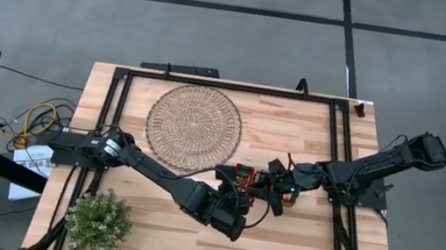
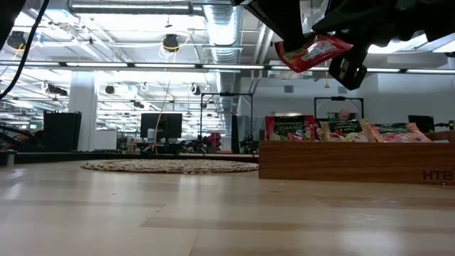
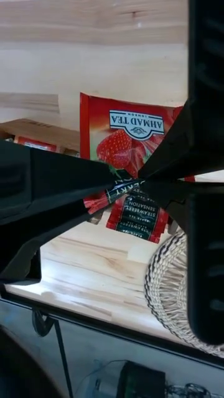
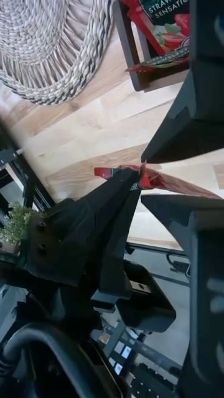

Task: Pick & Place Tea
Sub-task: Put the red tea bag into the left section of the wooden organizer

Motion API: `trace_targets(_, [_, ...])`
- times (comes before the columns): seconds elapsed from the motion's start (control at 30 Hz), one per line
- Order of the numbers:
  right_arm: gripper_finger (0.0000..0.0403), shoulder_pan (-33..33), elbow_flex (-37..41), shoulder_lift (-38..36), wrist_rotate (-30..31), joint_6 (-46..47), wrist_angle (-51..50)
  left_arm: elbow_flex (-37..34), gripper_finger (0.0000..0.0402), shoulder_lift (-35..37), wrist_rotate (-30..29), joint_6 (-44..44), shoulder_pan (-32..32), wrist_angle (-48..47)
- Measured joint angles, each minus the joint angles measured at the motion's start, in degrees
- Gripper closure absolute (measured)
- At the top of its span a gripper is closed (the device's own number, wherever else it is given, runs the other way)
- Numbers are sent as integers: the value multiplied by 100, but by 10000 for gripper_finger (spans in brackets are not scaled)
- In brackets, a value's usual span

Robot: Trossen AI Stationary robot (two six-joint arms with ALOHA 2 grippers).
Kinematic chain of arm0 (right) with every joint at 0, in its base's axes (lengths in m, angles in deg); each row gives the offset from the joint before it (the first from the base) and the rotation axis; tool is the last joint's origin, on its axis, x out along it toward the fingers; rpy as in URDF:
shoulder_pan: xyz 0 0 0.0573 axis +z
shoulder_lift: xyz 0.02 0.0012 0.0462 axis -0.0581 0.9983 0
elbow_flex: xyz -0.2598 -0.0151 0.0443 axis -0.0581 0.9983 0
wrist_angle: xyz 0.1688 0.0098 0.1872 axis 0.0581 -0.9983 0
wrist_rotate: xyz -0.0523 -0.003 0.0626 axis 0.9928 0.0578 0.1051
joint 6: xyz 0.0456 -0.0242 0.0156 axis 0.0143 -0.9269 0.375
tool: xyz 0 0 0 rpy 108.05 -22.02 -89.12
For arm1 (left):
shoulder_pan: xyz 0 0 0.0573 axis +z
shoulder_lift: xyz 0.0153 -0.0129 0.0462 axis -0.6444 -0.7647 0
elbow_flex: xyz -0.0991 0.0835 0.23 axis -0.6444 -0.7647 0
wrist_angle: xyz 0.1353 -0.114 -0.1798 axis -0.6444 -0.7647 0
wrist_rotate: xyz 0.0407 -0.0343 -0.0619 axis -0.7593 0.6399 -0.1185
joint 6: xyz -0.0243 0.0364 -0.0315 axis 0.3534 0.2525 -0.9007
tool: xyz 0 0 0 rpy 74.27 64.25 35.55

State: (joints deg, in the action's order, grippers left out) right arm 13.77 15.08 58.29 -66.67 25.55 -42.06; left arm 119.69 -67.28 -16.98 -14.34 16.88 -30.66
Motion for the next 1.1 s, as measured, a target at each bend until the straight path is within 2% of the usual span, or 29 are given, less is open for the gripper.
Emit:
trace_targets(0.37, [397, 6, -2, -2, -123, -24, 2, 0, 401, 2, 11, 66, 2, 161])
trace_targets(0.8, [402, 28, -2, -2, 127, -2, -2, 4, 399, 7, 103, -36, 9, 33])
trace_targets(1.1, [402, 313, -2, -2, 919, 98, -180, 9, 350, 11, 143, -369, 2, -562])
